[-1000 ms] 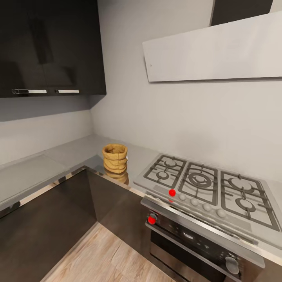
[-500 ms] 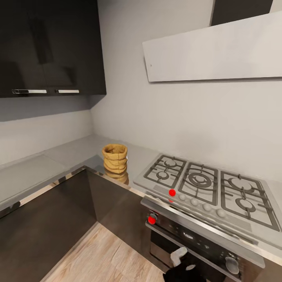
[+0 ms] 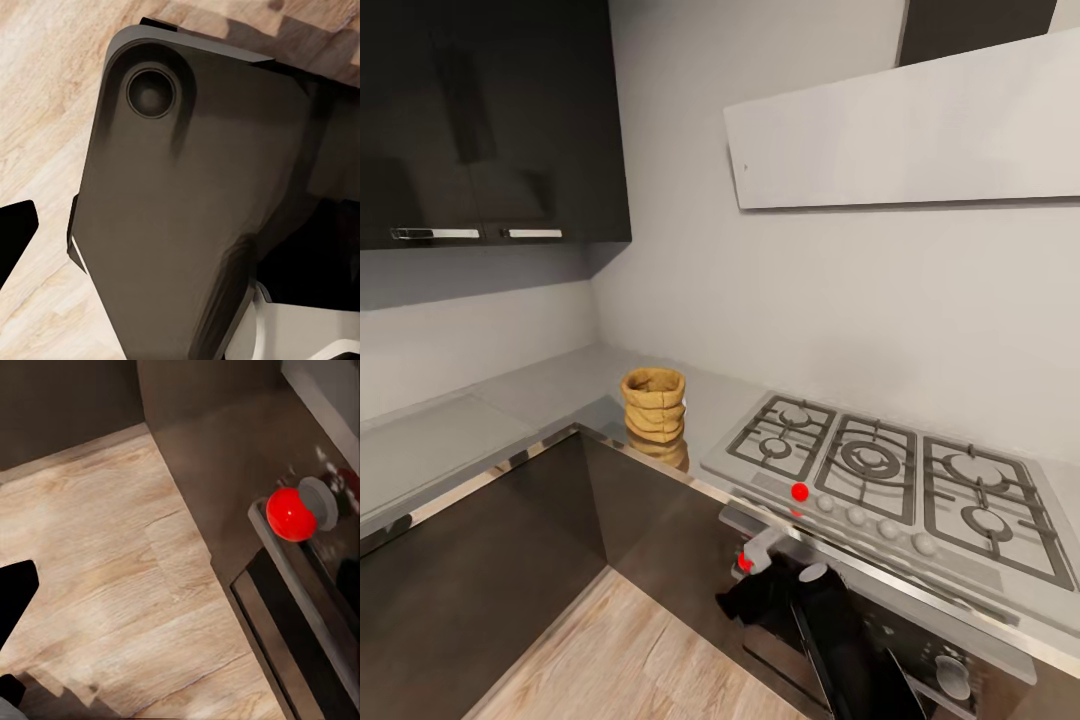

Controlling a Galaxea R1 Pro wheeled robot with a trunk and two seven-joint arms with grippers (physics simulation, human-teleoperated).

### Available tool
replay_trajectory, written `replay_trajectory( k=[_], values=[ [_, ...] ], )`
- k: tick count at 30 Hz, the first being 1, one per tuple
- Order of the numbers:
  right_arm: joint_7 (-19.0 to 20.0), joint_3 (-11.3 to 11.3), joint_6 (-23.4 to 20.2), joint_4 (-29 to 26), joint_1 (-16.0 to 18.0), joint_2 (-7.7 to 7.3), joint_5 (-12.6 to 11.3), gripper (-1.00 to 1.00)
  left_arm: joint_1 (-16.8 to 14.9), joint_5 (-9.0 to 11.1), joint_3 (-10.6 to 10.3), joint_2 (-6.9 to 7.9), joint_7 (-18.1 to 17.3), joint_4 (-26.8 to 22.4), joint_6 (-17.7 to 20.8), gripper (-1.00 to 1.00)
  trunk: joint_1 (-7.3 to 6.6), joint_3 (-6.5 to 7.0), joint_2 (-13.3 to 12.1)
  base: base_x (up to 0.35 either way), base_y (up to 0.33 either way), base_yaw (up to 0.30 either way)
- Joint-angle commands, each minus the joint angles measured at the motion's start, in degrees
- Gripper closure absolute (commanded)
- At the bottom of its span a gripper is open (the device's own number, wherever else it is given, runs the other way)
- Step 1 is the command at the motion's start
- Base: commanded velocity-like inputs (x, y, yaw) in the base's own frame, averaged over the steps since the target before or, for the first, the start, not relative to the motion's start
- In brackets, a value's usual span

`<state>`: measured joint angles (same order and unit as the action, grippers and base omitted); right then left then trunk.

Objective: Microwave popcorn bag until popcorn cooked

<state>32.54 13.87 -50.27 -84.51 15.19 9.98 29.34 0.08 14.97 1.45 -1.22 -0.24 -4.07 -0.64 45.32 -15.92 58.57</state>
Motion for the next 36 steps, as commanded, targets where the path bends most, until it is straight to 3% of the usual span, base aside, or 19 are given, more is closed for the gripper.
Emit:
replay_trajectory(
  k=[1,3,5,9,15,21,25,29,31,36],
  values=[
    [0.5,1.1,-1.0,-0.6,-0.1,0.02,0.6,-1.0,0.0,0.2,0.1,-0.01,0.0,-0.1,-0.1,-1.0,0.01,-0.06,0.0,0.0,0.0,0.0],
    [0.4,2.9,-3.3,-1.9,0.0,0.02,-0.1,-1.0,0.0,0.2,0.1,-0.01,0.0,-0.1,-0.1,-1.0,0.01,-0.06,0.0,0.0,0.0,0.0],
    [0.4,3.3,-5.3,-2.3,1.5,0.02,-2.5,-1.0,0.0,0.2,0.1,-0.01,0.0,-0.1,-0.1,-1.0,0.01,-0.06,0.0,0.0,0.0,0.0],
    [0.1,3.2,-9.7,-2.4,8.9,0.02,-7.5,-1.0,0.0,0.2,0.1,-0.03,0.0,-0.1,-0.1,-1.0,0.01,-0.06,0.0,0.0,0.0,0.0],
    [-2.0,0.2,-9.7,-2.2,22.6,0.02,-8.6,-1.0,0.0,0.2,0.0,-0.06,0.0,-0.1,-0.1,-1.0,0.01,-0.06,0.0,0.0,0.0,0.0],
    [-13.6,-2.1,-9.7,1.5,36.4,0.02,-8.9,-1.0,0.0,0.2,0.0,-0.08,0.0,-0.1,-0.1,-1.0,0.01,-0.06,0.0,0.0,0.0,0.0],
    [-21.3,-6.5,-9.7,12.8,45.4,0.02,-9.1,-1.0,0.0,0.2,0.0,-0.02,0.0,-0.1,-0.1,-1.0,0.01,-0.06,0.0,0.0,0.0,0.0],
    [-28.6,-16.0,-9.7,31.6,57.7,0.02,-9.1,-1.0,0.0,0.2,0.0,-0.01,0.0,-0.1,-0.1,-1.0,0.01,-0.06,0.0,0.0,0.0,0.0],
    [-33.5,-19.7,-9.7,37.4,61.0,0.02,-9.1,-1.0,0.0,0.2,0.0,0.04,0.0,-0.1,-0.1,-1.0,0.01,-0.06,0.0,0.0,0.0,0.0],
    [-36.6,-21.6,-9.7,40.0,62.5,0.02,-9.0,-1.0,0.0,0.3,0.0,0.07,0.0,-0.1,-0.1,-1.0,0.01,-0.06,0.0,0.0,0.0,0.0]
  ],
)
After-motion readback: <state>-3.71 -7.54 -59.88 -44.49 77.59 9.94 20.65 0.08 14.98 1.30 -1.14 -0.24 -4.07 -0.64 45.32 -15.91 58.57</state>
